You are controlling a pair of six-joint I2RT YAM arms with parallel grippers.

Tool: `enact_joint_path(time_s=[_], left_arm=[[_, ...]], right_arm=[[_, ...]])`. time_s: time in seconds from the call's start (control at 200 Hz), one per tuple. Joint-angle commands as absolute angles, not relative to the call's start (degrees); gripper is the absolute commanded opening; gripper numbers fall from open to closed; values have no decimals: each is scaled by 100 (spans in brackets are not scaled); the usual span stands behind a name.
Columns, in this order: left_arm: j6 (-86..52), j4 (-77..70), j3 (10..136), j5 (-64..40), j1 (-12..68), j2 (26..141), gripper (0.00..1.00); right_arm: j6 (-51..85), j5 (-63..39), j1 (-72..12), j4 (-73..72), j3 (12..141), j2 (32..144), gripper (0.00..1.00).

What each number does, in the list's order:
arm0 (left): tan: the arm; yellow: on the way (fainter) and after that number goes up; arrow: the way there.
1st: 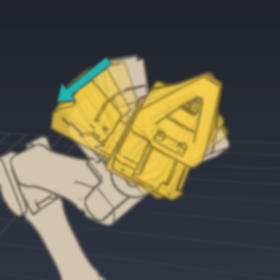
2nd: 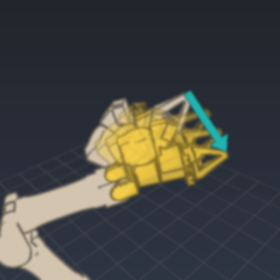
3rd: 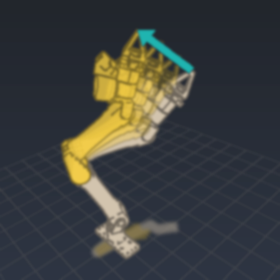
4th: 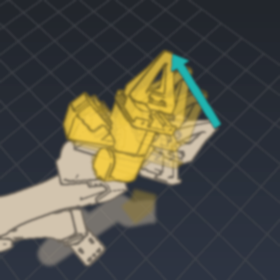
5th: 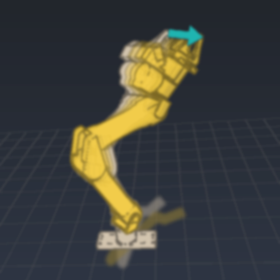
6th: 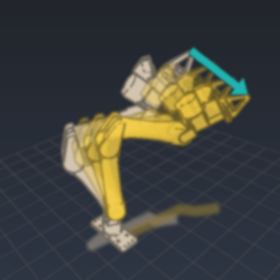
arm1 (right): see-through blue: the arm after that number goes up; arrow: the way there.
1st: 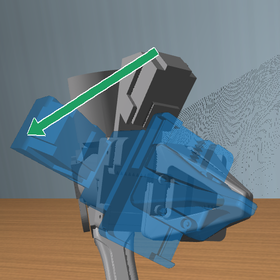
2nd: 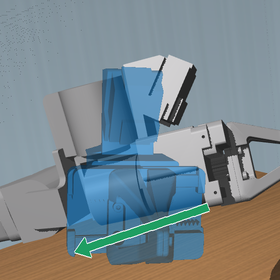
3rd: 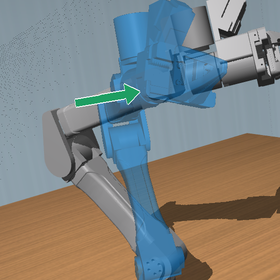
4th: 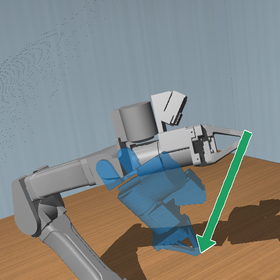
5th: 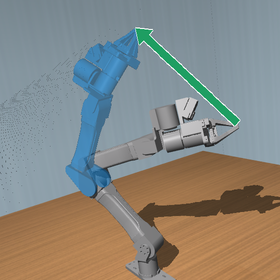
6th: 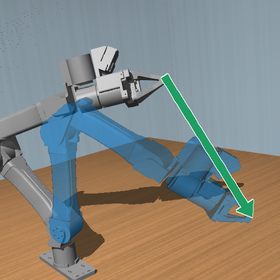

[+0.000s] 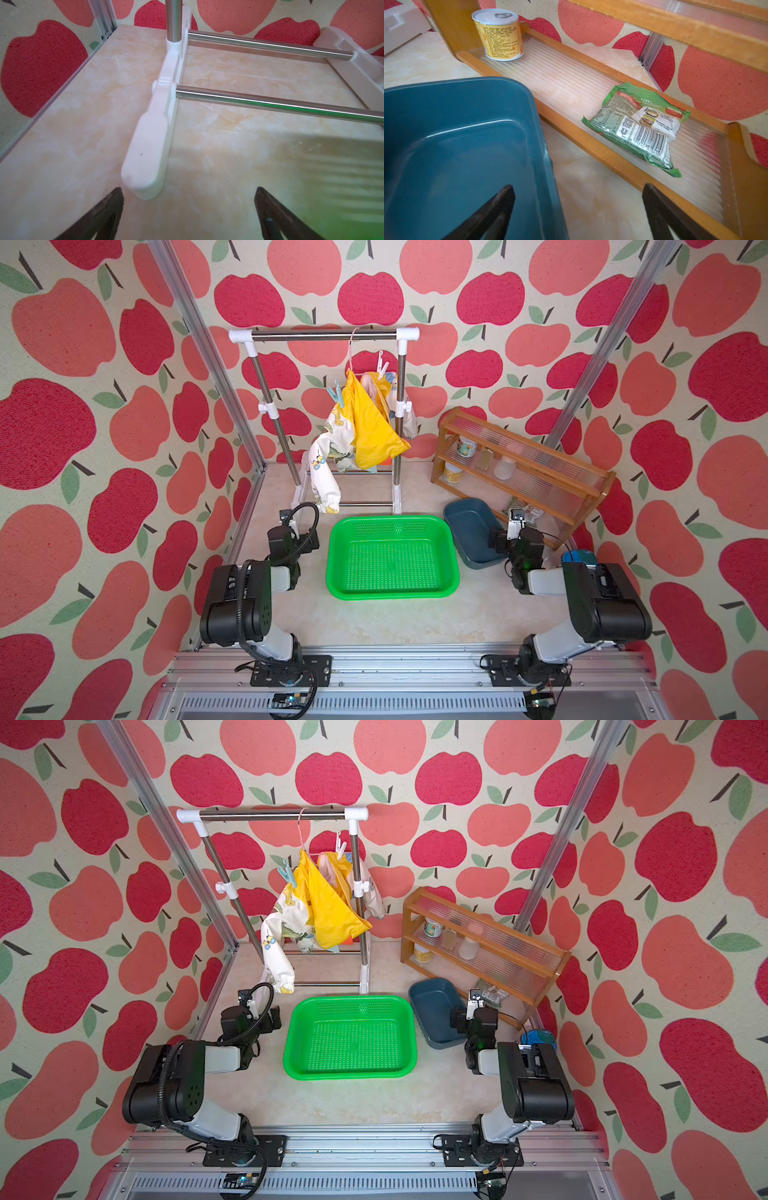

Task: Remove the clothespins securing jackets to the hanger
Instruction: Pick up the hanger from the clothesline.

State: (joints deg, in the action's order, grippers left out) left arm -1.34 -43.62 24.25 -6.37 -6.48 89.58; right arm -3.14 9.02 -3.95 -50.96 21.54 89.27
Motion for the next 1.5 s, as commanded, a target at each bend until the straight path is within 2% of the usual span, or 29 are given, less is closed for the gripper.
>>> enact_joint_path(time_s=[0.0, 1.391, 1.496], left_arm=[[-9, -4551, 2435, -563, -624, 8973, 100], [-22, -4374, 2512, -553, -633, 8948, 100], [-11, -3968, 2696, -527, -614, 8831, 100]], right_arm=[[-246, 817, -387, -5009, 2258, 8880, 99], [-242, 820, -378, -5043, 2230, 8855, 99], [-250, 941, -384, -4484, 2435, 8606, 99]])
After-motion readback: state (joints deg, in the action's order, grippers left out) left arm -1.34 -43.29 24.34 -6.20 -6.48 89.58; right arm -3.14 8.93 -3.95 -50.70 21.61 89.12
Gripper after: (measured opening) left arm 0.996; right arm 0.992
